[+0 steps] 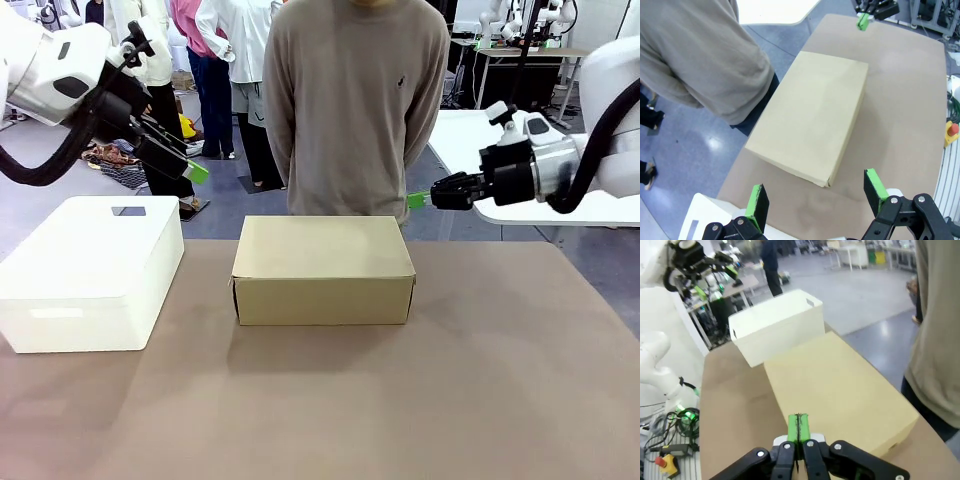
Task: Pack the shoes into the box.
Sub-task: Press down on the lid of the Shoes Box.
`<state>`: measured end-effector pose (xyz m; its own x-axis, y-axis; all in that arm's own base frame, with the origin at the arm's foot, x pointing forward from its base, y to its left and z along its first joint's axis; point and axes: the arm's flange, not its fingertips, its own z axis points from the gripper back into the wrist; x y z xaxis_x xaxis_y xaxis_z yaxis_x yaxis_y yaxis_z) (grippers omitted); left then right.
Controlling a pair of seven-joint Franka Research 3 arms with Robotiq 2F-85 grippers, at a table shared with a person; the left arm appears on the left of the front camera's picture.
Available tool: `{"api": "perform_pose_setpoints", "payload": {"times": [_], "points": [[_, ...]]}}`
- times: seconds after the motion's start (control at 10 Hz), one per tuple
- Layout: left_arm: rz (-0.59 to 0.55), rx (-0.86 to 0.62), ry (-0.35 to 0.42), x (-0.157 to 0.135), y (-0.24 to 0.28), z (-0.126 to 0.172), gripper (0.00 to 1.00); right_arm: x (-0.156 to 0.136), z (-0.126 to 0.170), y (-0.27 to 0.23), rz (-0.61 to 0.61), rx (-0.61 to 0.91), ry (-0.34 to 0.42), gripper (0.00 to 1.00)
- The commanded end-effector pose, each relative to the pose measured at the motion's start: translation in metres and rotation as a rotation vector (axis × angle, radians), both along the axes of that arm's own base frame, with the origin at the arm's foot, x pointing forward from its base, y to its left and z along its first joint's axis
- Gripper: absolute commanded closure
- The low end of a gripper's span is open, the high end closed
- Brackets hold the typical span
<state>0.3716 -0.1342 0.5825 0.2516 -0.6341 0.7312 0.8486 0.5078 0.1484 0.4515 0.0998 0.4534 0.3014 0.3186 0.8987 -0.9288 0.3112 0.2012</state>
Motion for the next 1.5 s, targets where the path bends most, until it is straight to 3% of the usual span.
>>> {"api": "perform_pose_setpoints", "payload": {"times": [0.0, 0.1, 0.3, 0.5, 0.6, 0.7, 0.8, 1.3, 1.4], "points": [[-0.022, -0.016, -0.002, 0.001, 0.002, -0.002, 0.0, -0.019, 0.022, 0.012, -0.037, -0.137, 0.088, 1.0], [0.0, 0.0, 0.0, 0.0, 0.0, 0.0, 0.0, -0.028, 0.034, 0.014, -0.045, -0.155, 0.12, 0.89], [0.038, -0.016, 0.08, 0.001, -0.017, 0.0, 0.0, -0.049, 0.058, 0.02, -0.092, -0.263, 0.179, 0.49], [0.068, 0.003, 0.118, 0.002, -0.034, -0.002, 0.0, -0.065, 0.072, 0.023, -0.146, -0.315, 0.178, 0.09], [0.102, 0.014, 0.132, 0.004, -0.041, -0.006, 0.0, -0.071, 0.077, 0.024, -0.171, -0.341, 0.175, 0.0], [0.11, 0.006, 0.141, 0.008, -0.048, -0.012, 0.0, -0.077, 0.08, 0.024, -0.191, -0.366, 0.175, 0.0], [0.124, 0.009, 0.152, 0.016, -0.058, -0.019, 0.07, -0.082, 0.082, 0.025, -0.224, -0.393, 0.17, 0.0], [0.172, 0.077, 0.167, 0.041, -0.103, -0.034, 1.0, -0.11, 0.085, 0.023, -0.298, -0.446, 0.149, 0.0], [0.185, 0.086, 0.174, 0.045, -0.11, -0.035, 1.0, -0.113, 0.085, 0.023, -0.312, -0.454, 0.14, 0.0]]}}
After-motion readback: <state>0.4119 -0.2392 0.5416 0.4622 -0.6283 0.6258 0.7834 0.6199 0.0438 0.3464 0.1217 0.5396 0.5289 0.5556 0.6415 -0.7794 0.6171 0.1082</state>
